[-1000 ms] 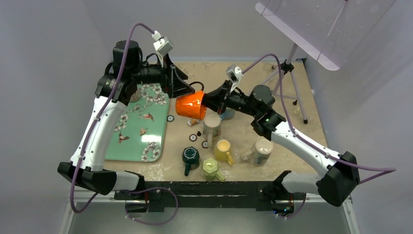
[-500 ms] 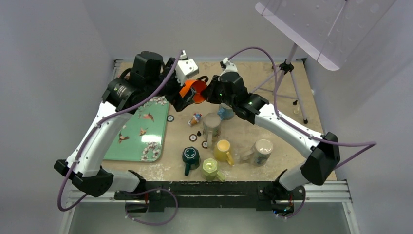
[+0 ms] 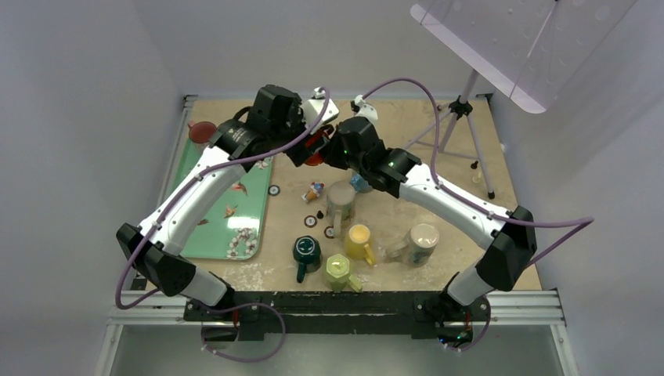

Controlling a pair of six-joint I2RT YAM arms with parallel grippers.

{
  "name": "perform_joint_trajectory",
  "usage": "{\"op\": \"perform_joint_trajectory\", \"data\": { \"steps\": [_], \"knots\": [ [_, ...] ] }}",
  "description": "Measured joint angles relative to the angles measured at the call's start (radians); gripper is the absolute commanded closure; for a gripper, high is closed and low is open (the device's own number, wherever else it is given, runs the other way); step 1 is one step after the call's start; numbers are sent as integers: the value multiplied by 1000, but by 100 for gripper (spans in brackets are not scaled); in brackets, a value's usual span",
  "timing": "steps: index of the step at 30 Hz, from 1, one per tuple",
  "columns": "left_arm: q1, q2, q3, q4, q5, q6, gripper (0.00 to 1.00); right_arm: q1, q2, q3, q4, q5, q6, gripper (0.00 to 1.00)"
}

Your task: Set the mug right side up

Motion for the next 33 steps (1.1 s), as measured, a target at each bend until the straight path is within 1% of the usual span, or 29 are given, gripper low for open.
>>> {"op": "perform_joint_trajectory", "data": {
  "steps": [2,3,5,6,7,8,10,12,14,16,18,20,21,24,28,31,33],
  "knots": [
    [-8,2,-29,37,-4,21,84,0,1,0,1,3,5,100],
    [-15,2,-39,51,-11,27,100,0,2,0,2,5,3,100],
    [-21,4,-45,102,-38,24,100,3,2,0,-14,3,23,100],
    [-18,5,-48,113,-50,25,100,10,2,0,-8,7,40,96],
    [-12,3,-50,113,-50,24,100,11,2,-1,-5,3,47,79],
    [-7,3,-50,113,-45,22,100,10,2,-3,2,-4,48,65],
    [23,5,-50,104,-18,13,100,9,2,-5,11,-28,37,44],
    [92,17,-50,63,35,-8,100,8,-6,0,41,-56,0,30],
    [190,38,-62,26,63,-24,100,9,-15,2,55,-60,-21,27],
    [296,66,-87,24,68,-42,100,6,-28,2,62,-61,-47,26],
    [382,103,-102,29,62,-61,100,5,-42,2,64,-61,-67,26],
    [446,156,-101,41,63,-84,100,5,-59,1,68,-60,-86,25],
    [472,188,-93,46,72,-98,100,5,-67,0,69,-58,-94,18],
    [532,309,-40,69,121,-144,100,4,-87,-5,62,-56,-113,16],
    [566,466,64,87,122,-154,100,5,-113,-16,26,-35,-146,16],
    [596,560,131,91,146,-190,100,5,-117,-14,-45,14,-175,17],
    [617,591,140,101,152,-195,100,5,-114,-14,-108,54,-181,16]
  ]
}}
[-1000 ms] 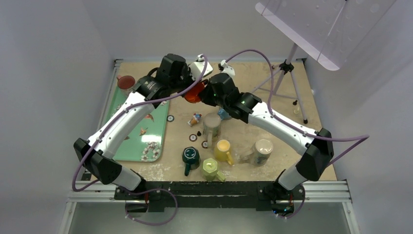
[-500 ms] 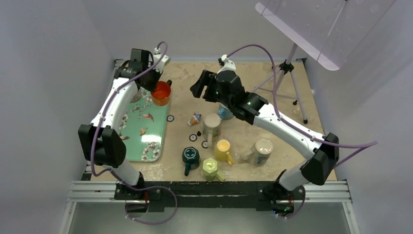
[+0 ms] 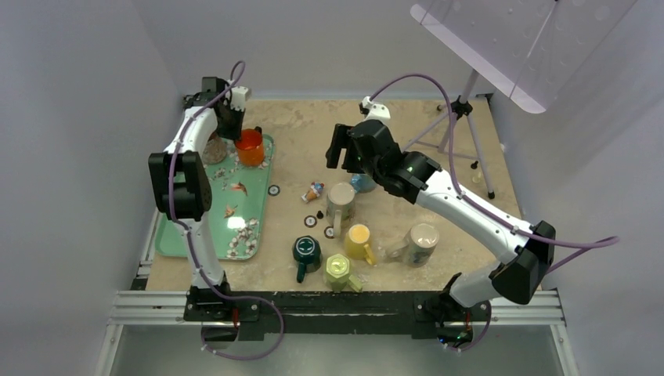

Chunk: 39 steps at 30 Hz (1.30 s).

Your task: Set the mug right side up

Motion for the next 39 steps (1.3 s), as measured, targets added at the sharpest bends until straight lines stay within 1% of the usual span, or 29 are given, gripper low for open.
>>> {"op": "perform_joint_trajectory", "data": {
  "steps": [3,5,6,8,9,10,11,12,13,16,18,20,22,23,24,25,26,27,30,31,33,36,39],
  "knots": [
    [34,21,0,-2,0,0,100,0,-1,-8,-77,46,1,14],
    [54,29,0,0,2,2,100,-1,-7,-34,-89,55,5,12],
    [62,32,0,1,2,6,100,-3,-13,-56,-95,56,7,9],
    [73,40,0,3,2,9,100,-9,-16,-95,-114,55,23,9],
    [77,45,3,3,3,10,96,-14,-13,-104,-124,54,30,9],
    [77,52,6,4,3,12,86,-23,-4,-106,-138,54,40,9],
    [78,56,11,6,10,12,72,-33,8,-106,-144,53,50,10],
    [78,60,16,8,13,13,61,-42,19,-106,-145,53,59,11],
    [77,60,16,13,19,15,54,-51,33,-106,-148,49,70,11],
    [75,55,11,32,37,25,40,-63,64,-105,-159,50,81,11],
    [76,39,-8,53,47,32,34,-51,63,-105,-174,59,78,12],
    [77,13,-28,60,51,31,32,-25,52,-105,-182,74,70,12],
    [77,-26,-41,56,63,27,30,29,18,-128,-174,90,60,17],
    [77,-47,-45,56,72,26,30,66,-7,-148,-174,102,59,25],
    [77,-75,-53,55,89,26,29,107,-31,-169,-174,108,61,39],
    [77,-109,-61,50,111,26,29,144,-50,-187,-177,113,65,55],
    [77,-140,-69,45,131,26,29,175,-60,-201,-181,117,71,65],
    [77,-182,-82,39,159,25,29,209,-64,-215,-182,119,85,66],
    [77,-326,-129,14,251,11,29,260,-31,-233,-182,127,138,55],
    [77,-370,-143,6,278,3,29,266,-3,-233,-180,133,155,54],
    [77,-441,-166,-7,319,-10,29,273,48,-232,-179,148,182,53],
    [77,-527,-215,-32,367,-25,29,276,138,-225,-186,154,222,48],
    [77,-575,-268,-66,397,-27,29,276,197,-225,-198,159,255,49]
  ]
}}
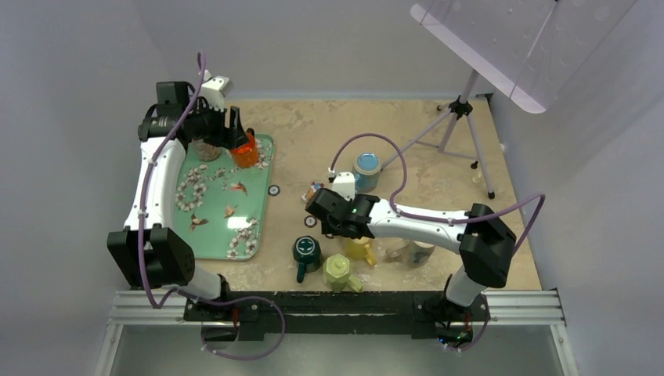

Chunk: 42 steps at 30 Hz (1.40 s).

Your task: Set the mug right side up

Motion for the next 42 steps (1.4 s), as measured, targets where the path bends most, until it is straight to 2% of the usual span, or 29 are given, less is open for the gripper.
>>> {"op": "perform_joint_trajectory", "data": {
  "steps": [6,11,12,13,15,24,28,30,32,35,39,42],
  "knots": [
    [0,-68,-110,-34,40,0,29,-6,17,-3,13,68,31,50],
    [0,-109,-127,-43,72,-4,29,-40,79,-5,68,97,25,53],
    [0,-119,-127,-45,77,-4,29,-48,98,-5,81,102,21,59],
    [0,-126,-127,-47,80,-4,29,-52,108,-6,88,104,16,69],
    [0,-142,-127,-50,86,-4,29,-60,124,-7,101,105,3,99],
    [-1,-195,-124,-90,176,-26,29,-62,115,22,93,98,-60,100],
    [-2,-200,-99,-148,286,-48,26,-66,-23,23,147,43,-136,100],
    [-2,-206,-77,-159,347,-81,25,-68,-139,23,236,16,-182,100],
    [-2,-217,-51,-159,417,-134,17,-68,-238,25,341,-5,-216,100],
    [-13,-242,-10,-147,488,-221,15,-69,-348,56,498,-37,-263,100],
    [-105,-262,120,-160,538,-291,15,-73,-385,95,662,-108,-302,100],
    [-141,-286,190,-92,599,-412,15,-74,-379,110,729,-175,-316,100]
  ]
}}
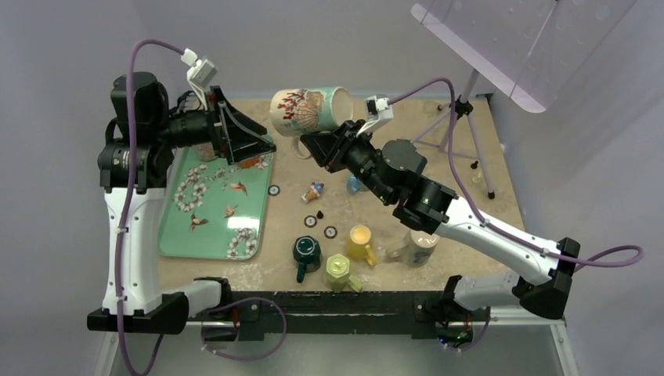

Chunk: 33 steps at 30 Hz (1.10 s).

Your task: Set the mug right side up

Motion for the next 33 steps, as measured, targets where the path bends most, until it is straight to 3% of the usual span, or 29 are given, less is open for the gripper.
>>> {"op": "perform_joint_trajectory", "data": {
  "steps": [5,9,16,23,30,33],
  "knots": [
    [-6,-29,13,210,35,-229,18,0,17,2,55,-122,-13,100],
    [-15,-16,8,286,38,-315,23,-3,32,2,71,-167,-18,100],
    [-18,10,27,273,45,-333,20,-15,31,1,69,-165,-20,100],
    [58,31,81,219,26,-260,17,-37,-44,-7,65,-167,-44,100],
    [-34,34,41,361,30,-386,17,-40,-61,8,146,-221,-49,100],
    [-51,34,24,438,32,-457,23,-39,-31,18,174,-264,-43,100]
  ]
}}
